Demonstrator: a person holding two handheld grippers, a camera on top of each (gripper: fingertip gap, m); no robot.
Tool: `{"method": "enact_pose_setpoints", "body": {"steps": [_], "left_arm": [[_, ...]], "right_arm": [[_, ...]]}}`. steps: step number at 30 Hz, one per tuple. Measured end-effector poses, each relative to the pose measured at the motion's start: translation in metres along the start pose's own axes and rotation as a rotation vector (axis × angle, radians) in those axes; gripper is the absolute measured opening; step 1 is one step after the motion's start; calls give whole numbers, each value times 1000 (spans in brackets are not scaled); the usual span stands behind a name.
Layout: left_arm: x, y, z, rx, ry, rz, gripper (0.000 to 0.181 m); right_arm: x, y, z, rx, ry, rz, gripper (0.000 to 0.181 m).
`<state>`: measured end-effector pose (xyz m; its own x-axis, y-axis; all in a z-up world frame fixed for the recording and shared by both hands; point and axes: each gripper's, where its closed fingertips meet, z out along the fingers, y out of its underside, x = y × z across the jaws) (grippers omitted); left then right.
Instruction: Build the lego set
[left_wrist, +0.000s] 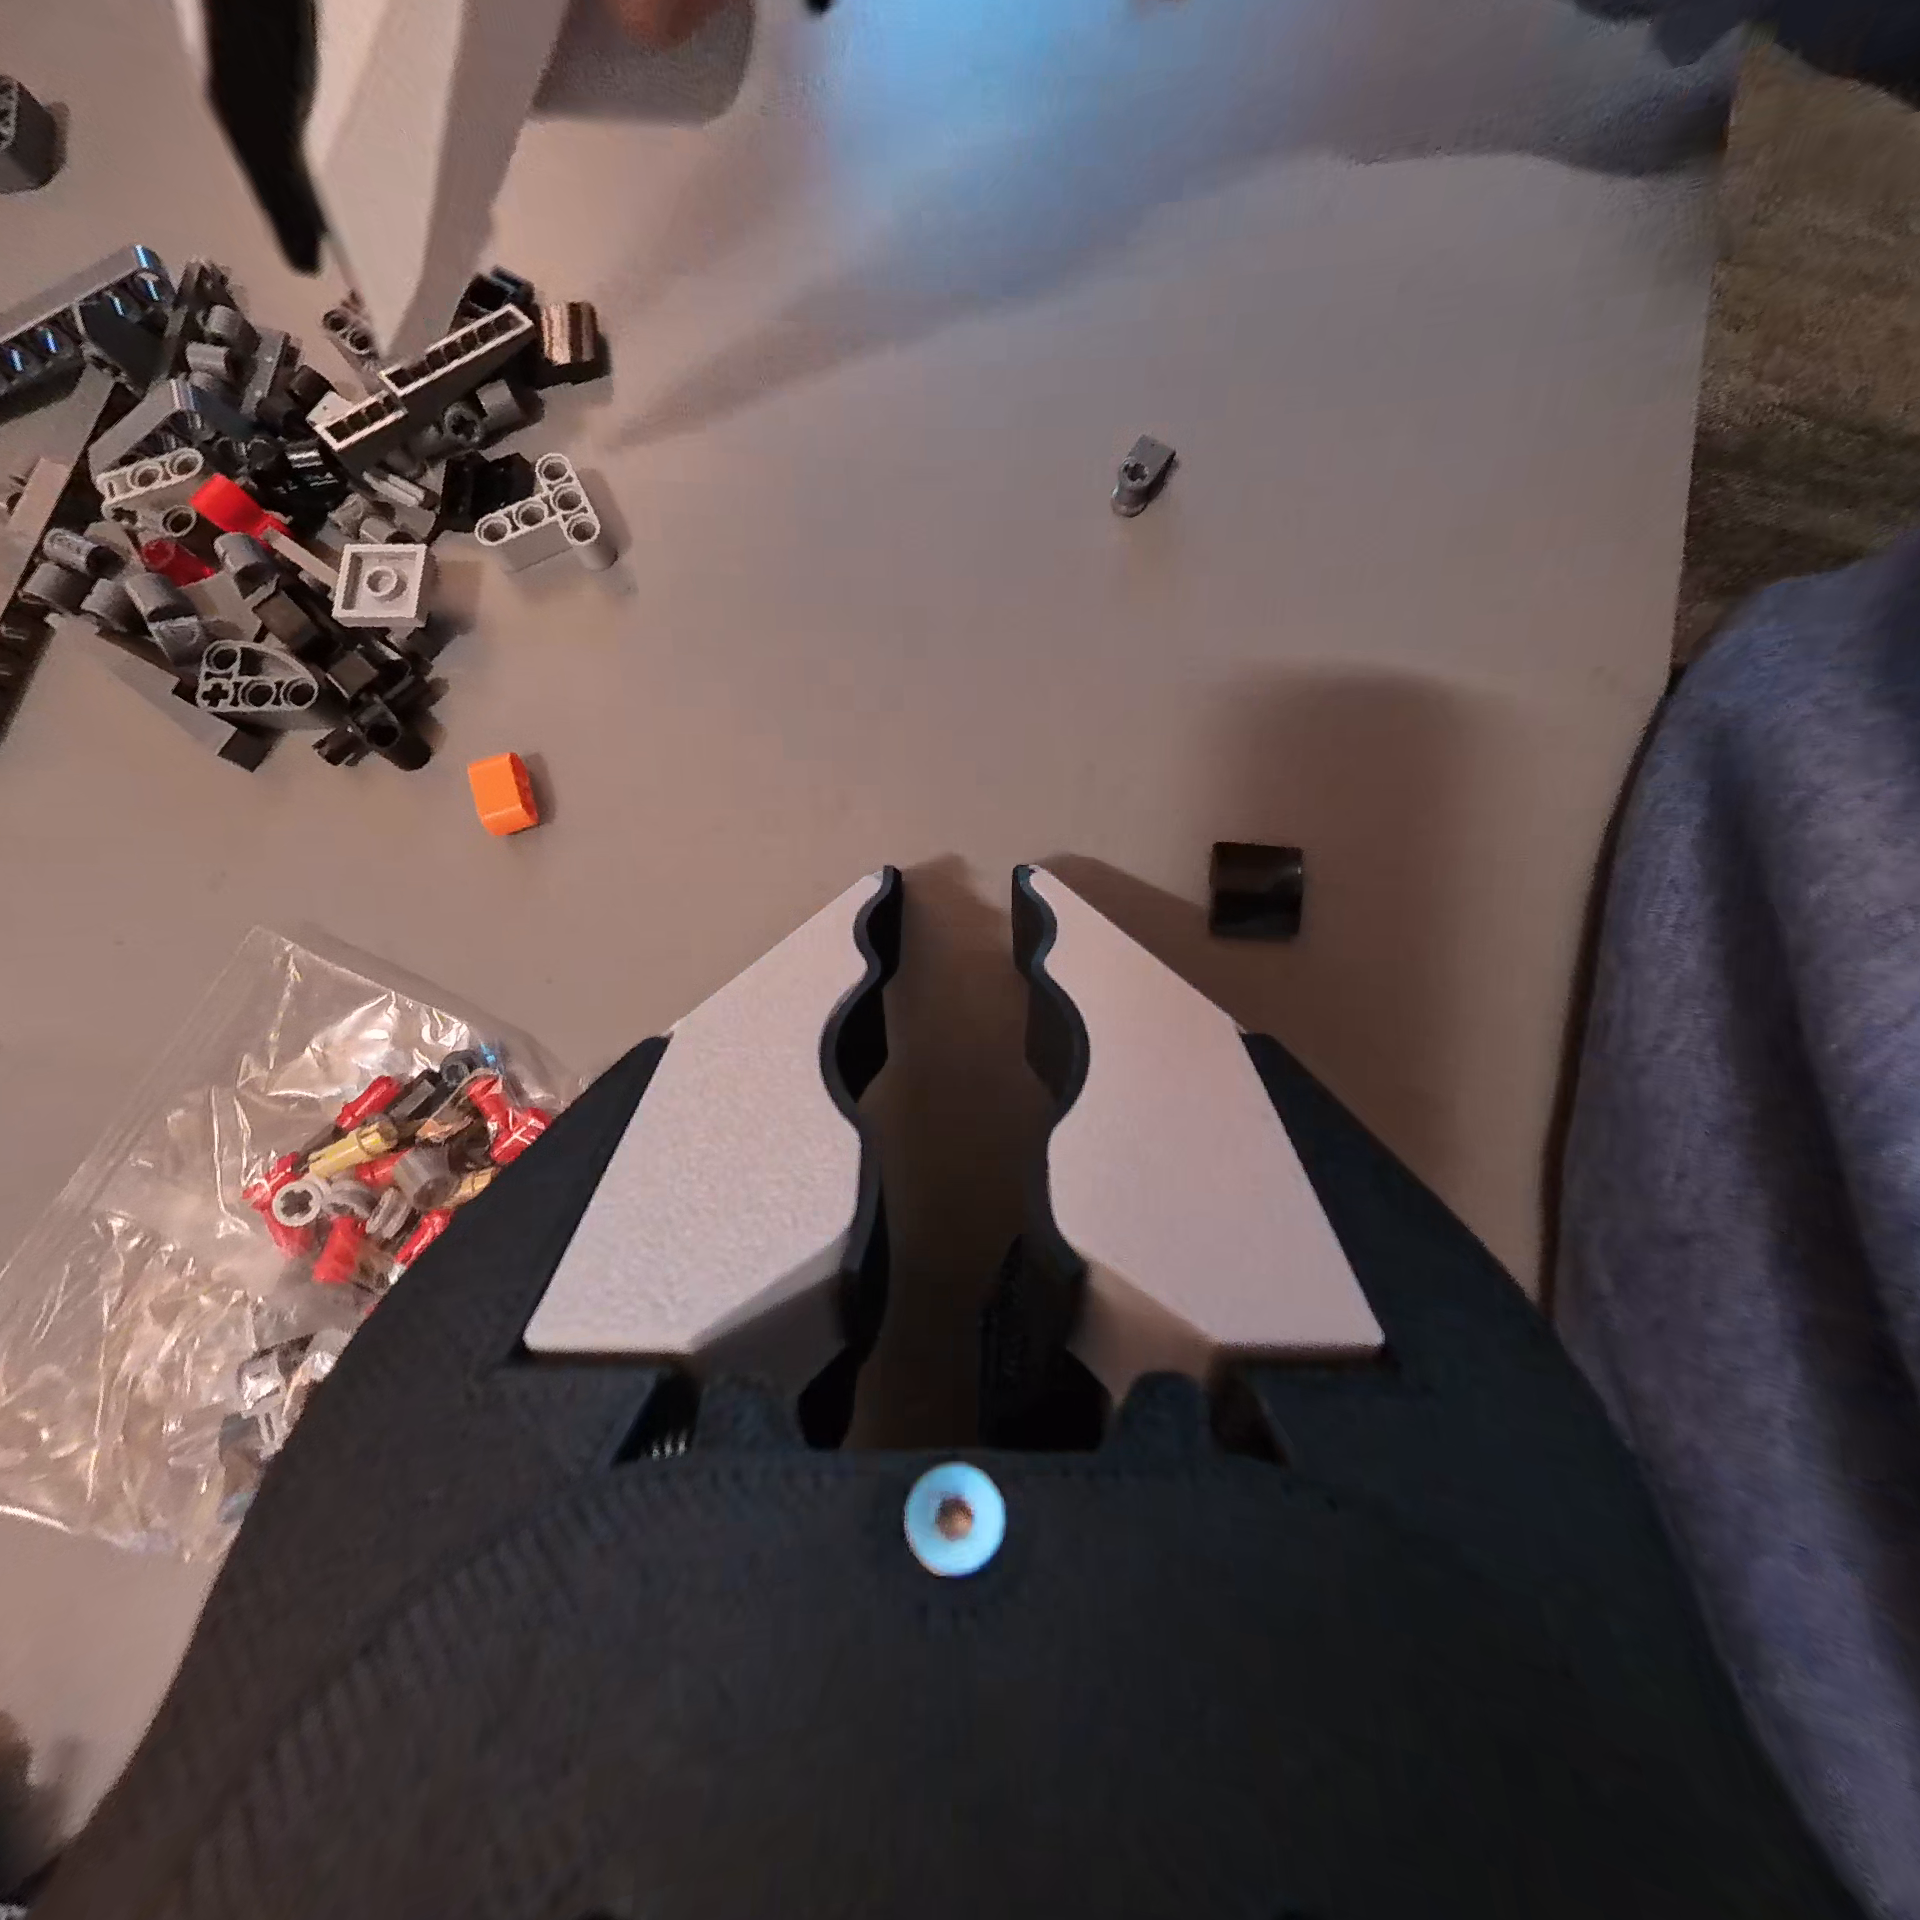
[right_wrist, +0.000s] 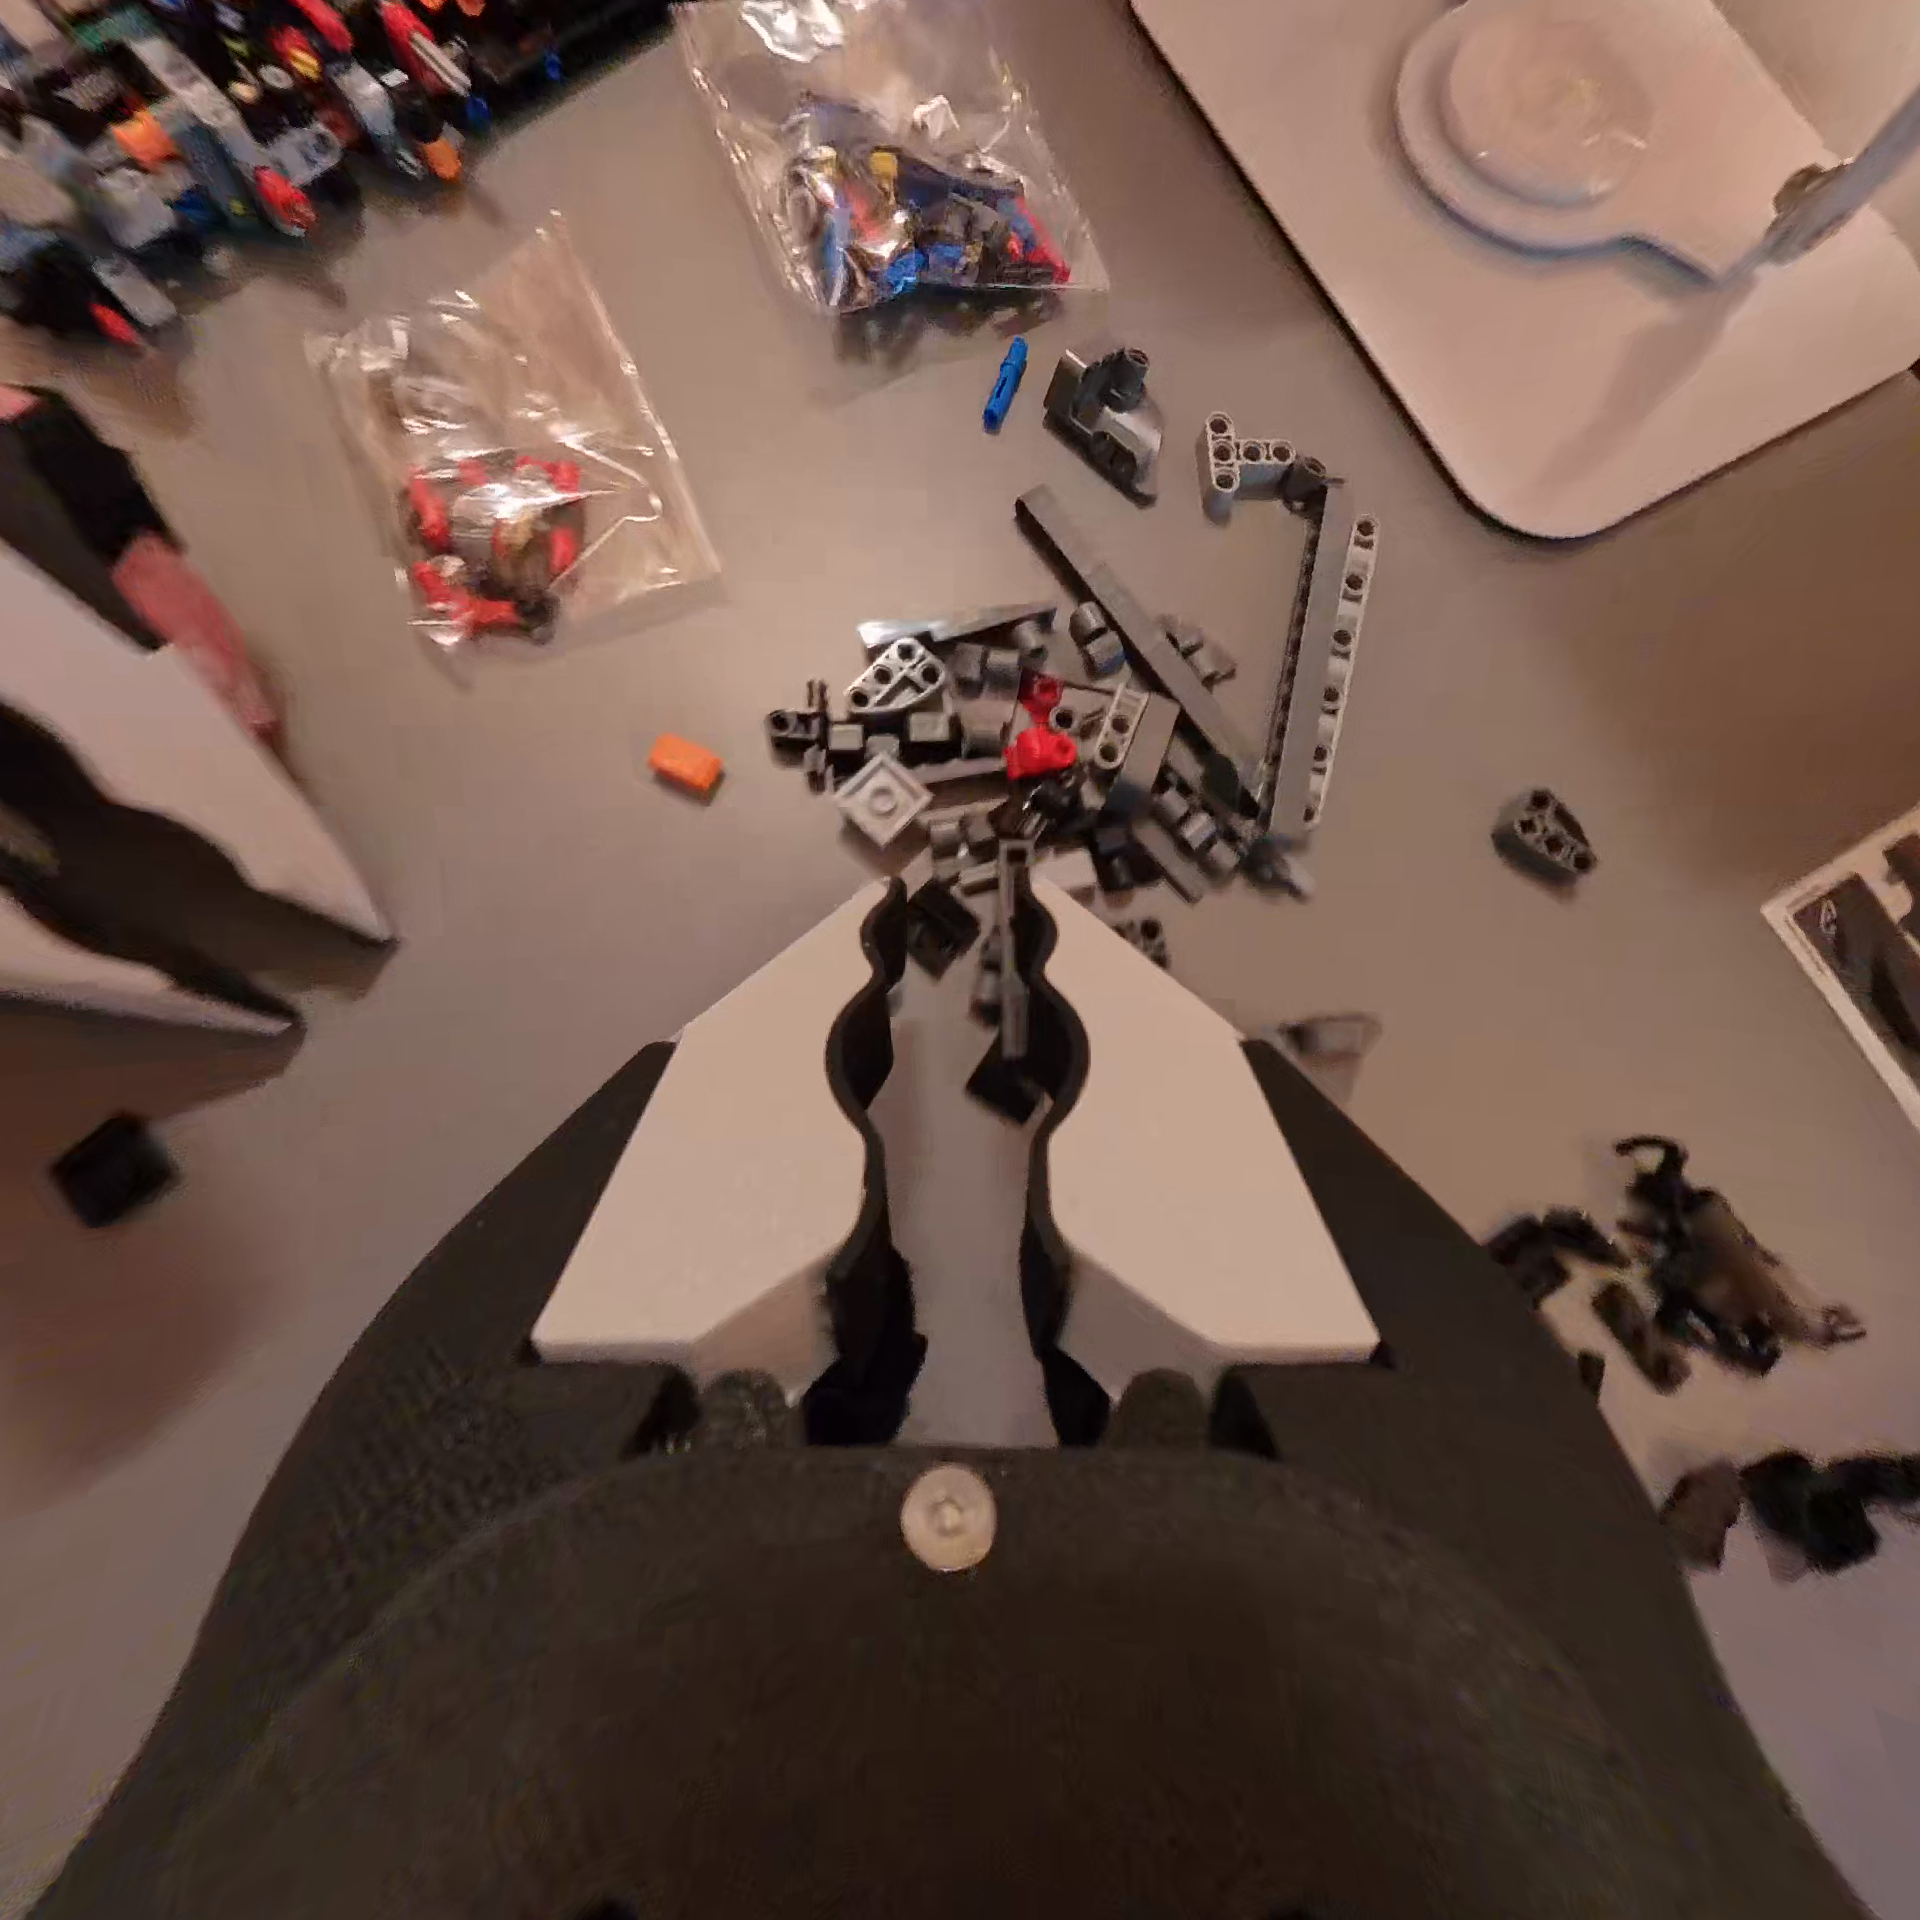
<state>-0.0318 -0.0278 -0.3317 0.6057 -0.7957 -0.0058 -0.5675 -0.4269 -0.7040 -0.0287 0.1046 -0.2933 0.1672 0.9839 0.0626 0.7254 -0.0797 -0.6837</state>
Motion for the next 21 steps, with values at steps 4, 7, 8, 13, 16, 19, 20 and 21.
{"method": "enact_pose_setpoints", "body": {"steps": [4,7,8,13,16,19,20,21], "left_arm": [[0,0,-1,9,9,-6,19],[0,-1,-1,19,16,-14,18],[-1,-1,-1,22,18,-15,18],[-1,-2,-2,32,28,-25,17],[-1,-2,-2,35,32,-28,17],[-1,-3,-2,38,34,-32,17],[-2,-3,-2,36,31,-32,17],[-3,-2,-2,33,25,-30,18]], "right_arm": [[13,-7,25,-46,-5,-3,18],[13,-13,37,-50,-31,-12,16],[12,-14,40,-52,-36,-21,16],[18,-12,54,-92,-43,-32,7],[18,-12,55,-87,-66,-18,5],[18,-16,50,-57,-73,-14,4],[17,-19,46,-35,-79,-4,4],[18,-23,38,-7,-75,3,4]]}}
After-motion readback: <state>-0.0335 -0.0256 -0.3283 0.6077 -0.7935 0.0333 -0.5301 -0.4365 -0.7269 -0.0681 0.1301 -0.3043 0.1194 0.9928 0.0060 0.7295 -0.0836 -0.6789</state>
